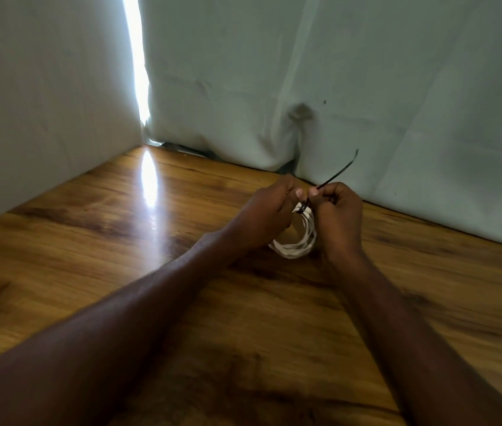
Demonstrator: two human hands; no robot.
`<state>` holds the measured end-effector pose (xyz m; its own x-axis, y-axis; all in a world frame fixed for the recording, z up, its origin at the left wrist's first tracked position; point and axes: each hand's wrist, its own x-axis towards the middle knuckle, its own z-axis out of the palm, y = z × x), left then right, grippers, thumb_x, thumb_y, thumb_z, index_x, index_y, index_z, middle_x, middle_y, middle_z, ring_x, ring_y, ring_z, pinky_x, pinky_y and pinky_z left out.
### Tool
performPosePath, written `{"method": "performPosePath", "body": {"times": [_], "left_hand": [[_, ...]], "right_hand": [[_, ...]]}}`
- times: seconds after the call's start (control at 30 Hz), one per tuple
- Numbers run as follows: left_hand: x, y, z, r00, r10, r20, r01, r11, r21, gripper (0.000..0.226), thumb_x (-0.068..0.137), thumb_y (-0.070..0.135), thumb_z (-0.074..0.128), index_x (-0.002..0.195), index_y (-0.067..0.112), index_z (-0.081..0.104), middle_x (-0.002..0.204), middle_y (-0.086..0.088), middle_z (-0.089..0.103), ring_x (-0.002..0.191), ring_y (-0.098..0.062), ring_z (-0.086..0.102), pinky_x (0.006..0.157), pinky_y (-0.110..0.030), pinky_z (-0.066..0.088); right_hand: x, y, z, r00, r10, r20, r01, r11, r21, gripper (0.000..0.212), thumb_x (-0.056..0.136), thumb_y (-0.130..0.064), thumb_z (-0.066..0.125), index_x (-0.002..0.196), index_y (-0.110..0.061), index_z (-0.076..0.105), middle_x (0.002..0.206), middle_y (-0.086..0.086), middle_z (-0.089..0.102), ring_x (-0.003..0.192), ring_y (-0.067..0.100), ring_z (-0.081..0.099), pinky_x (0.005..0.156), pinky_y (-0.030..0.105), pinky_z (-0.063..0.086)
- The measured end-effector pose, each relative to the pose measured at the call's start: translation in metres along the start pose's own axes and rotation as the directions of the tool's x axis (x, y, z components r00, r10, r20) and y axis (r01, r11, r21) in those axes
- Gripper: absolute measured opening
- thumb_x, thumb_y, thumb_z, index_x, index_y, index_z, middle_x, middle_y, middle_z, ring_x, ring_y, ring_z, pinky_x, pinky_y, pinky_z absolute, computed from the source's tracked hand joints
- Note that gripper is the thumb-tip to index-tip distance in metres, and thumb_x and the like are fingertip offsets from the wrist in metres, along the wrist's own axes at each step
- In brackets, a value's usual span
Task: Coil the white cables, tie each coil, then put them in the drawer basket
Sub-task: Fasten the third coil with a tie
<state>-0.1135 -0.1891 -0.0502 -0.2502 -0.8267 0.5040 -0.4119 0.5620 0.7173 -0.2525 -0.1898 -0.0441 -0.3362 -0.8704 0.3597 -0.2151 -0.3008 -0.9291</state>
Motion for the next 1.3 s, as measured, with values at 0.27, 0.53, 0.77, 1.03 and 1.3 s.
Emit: {"method": "performPosePath", "body": {"times": [0.27, 0.53, 0.77, 1.03, 1.3], "left_hand": [[-0.003, 0.007, -0.006, 0.99, 0.125, 0.058, -0.129, 0.989, 0.065, 0.02, 0.111, 0.028, 0.045, 0.119, 0.014, 0.056, 0.063, 0.006, 0.053, 0.052, -0.007, 0.05, 0.05, -0.03, 0.042], [-0.002, 0.004, -0.003, 0.982, 0.191, -0.004, -0.183, 0.947, 0.265, 0.029, 0.111, 0.036, 0.041, 0.106, 0.014, 0.058, 0.069, 0.0, 0.061, 0.056, -0.014, 0.057, 0.051, -0.034, 0.043], [0.003, -0.006, -0.006, 0.975, 0.126, -0.185, -0.055, 0.936, 0.347, 0.034, 0.111, 0.035, 0.04, 0.104, 0.017, 0.067, 0.078, 0.005, 0.068, 0.061, -0.003, 0.053, 0.057, -0.018, 0.035], [0.006, -0.015, -0.014, 0.948, 0.063, -0.313, 0.042, 0.948, 0.317, 0.039, 0.111, 0.035, 0.042, 0.08, 0.019, 0.062, 0.065, 0.003, 0.06, 0.054, -0.006, 0.049, 0.054, -0.012, 0.033], [0.014, -0.022, -0.019, 0.967, -0.159, -0.198, 0.197, 0.962, 0.19, 0.051, 0.11, 0.039, 0.043, 0.065, 0.019, 0.057, 0.062, -0.002, 0.063, 0.057, -0.015, 0.056, 0.056, -0.031, 0.043]], "right_hand": [[0.002, -0.015, -0.008, 0.931, 0.279, 0.235, -0.309, 0.946, 0.102, 0.014, 0.081, -0.002, 0.064, 0.09, 0.002, 0.073, 0.085, 0.022, 0.075, 0.079, 0.04, 0.073, 0.072, 0.048, 0.061], [0.003, -0.014, -0.009, 0.835, 0.457, 0.305, -0.519, 0.839, 0.164, 0.01, 0.08, -0.015, 0.073, 0.082, -0.006, 0.078, 0.086, 0.016, 0.078, 0.088, 0.035, 0.074, 0.096, 0.049, 0.058], [0.002, -0.012, -0.005, 0.908, 0.286, 0.306, -0.364, 0.9, 0.239, 0.048, 0.088, -0.025, 0.08, 0.132, -0.023, 0.061, 0.103, 0.006, 0.08, 0.093, 0.022, 0.078, 0.085, 0.041, 0.062], [-0.011, -0.017, 0.0, 0.925, 0.131, 0.358, -0.174, 0.981, 0.09, 0.047, 0.088, 0.005, 0.073, 0.129, -0.013, 0.058, 0.096, 0.004, 0.079, 0.08, 0.014, 0.076, 0.065, 0.025, 0.056], [-0.018, -0.012, 0.0, 0.936, -0.116, 0.332, 0.17, 0.976, -0.138, 0.042, 0.089, -0.007, 0.077, 0.12, -0.03, 0.061, 0.082, 0.0, 0.075, 0.074, 0.014, 0.073, 0.065, 0.034, 0.058]]}}
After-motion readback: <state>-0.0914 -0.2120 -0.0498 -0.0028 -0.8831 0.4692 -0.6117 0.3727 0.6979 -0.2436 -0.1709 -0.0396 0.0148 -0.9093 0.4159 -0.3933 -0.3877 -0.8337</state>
